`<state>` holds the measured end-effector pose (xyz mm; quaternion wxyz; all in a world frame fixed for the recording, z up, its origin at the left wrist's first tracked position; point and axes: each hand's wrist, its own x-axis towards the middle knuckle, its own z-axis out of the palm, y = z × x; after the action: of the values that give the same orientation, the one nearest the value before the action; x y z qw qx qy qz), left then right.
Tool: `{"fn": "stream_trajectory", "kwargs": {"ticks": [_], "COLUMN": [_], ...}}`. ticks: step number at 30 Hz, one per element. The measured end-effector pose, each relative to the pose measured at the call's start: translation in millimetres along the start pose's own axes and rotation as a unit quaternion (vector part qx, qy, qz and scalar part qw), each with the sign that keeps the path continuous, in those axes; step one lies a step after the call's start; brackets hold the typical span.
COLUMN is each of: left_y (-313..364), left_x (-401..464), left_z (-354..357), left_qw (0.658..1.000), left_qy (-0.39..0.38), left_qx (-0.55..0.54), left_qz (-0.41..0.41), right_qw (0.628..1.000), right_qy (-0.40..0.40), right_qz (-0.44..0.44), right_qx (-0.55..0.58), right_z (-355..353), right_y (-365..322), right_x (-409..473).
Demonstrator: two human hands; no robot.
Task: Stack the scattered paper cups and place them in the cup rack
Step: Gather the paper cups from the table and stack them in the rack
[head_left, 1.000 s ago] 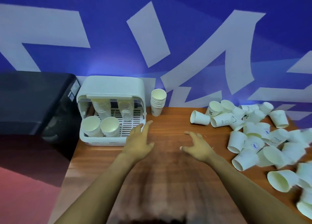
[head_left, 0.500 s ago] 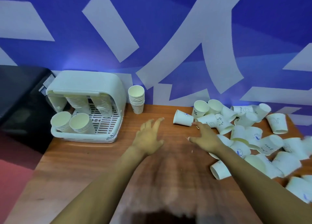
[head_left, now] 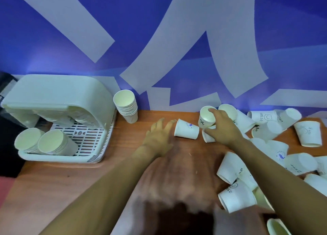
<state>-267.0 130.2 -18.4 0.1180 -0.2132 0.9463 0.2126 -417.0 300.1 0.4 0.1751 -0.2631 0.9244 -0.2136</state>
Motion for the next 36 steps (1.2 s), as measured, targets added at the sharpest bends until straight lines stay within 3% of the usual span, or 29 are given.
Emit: {"fn": "stream_trajectory", "kwargs": {"ticks": [13, 27, 36], "left_y": [0.2, 7.0, -14.2], "left_x": [69.0, 76.3, 17.0], "left_z": [36.8, 32.3, -2.5], "left_qw": [0.999, 0.997, 0.998], "left_qy": [-0.009, -0.028, 0.04], "left_qx": [0.037, 0.068, -0.049], "left_qz": [0.006, 0.025, 0.013], "right_qw": [0.985, 0.99, 0.995], "right_qy": [0.002, 0.007, 0.055], "right_qz": [-0.014, -0.005, -0.036], "right_qx": [-0.17, -0.138, -0.08], "right_z": [15.6, 11.5, -11.3], "right_y": [25.6, 10.9, -19.9], "right_x": [66.4, 43.8, 10.0]}}
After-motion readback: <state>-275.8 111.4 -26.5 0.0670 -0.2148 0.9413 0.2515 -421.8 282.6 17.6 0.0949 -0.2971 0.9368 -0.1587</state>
